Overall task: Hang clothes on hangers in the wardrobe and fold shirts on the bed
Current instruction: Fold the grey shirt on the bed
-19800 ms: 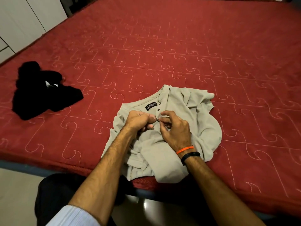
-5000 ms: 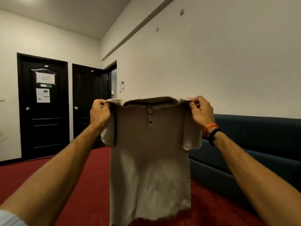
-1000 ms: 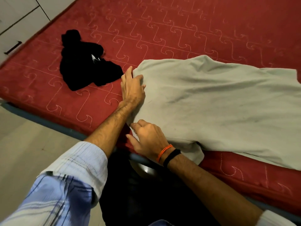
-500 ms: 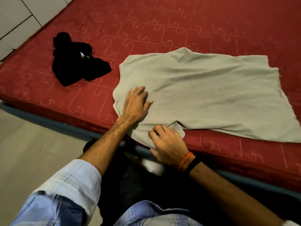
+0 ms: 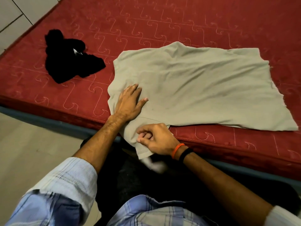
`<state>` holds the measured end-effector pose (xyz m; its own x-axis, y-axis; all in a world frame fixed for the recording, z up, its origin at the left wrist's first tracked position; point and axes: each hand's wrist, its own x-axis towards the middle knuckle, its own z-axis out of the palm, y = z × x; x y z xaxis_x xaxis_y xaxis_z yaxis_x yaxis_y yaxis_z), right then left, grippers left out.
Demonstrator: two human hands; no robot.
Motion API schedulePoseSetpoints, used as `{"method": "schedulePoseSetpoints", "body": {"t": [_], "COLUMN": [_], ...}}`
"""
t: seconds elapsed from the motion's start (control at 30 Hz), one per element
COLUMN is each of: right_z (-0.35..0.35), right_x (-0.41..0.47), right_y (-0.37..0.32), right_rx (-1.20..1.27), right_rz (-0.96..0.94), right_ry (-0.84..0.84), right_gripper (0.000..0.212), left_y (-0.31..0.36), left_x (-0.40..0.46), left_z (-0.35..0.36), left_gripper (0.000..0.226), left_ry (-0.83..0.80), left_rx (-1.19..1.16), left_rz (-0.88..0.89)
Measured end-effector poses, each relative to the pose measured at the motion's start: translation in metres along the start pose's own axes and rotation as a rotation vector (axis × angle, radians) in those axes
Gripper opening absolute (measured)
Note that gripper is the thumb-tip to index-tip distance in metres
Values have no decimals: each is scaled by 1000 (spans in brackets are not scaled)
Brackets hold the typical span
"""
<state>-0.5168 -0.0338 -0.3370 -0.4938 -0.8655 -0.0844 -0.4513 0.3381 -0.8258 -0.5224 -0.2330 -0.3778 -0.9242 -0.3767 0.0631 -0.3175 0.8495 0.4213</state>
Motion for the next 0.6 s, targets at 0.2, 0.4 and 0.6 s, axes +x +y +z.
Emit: {"method": "schedulePoseSetpoints", "body": {"t": [0.2,0.4,0.6], "right_z": [-14,-32,-56], "right_x": [-9,-22,-45], "right_y": [21,40,61], "right_rx": [-278,-373,-569], "right_rz": [-126,-199,-61], "right_ry": [214,445,486], "right_gripper": [22,33,46], "left_y": [-20,0,73], "left_x": [-24,-22,-41], "left_z": [-7,-5,17], "left_gripper": [59,30,27], "left_ry": [144,173,92], "left_rx": [2,51,-166], "left_rz": [-11,-56,136]}}
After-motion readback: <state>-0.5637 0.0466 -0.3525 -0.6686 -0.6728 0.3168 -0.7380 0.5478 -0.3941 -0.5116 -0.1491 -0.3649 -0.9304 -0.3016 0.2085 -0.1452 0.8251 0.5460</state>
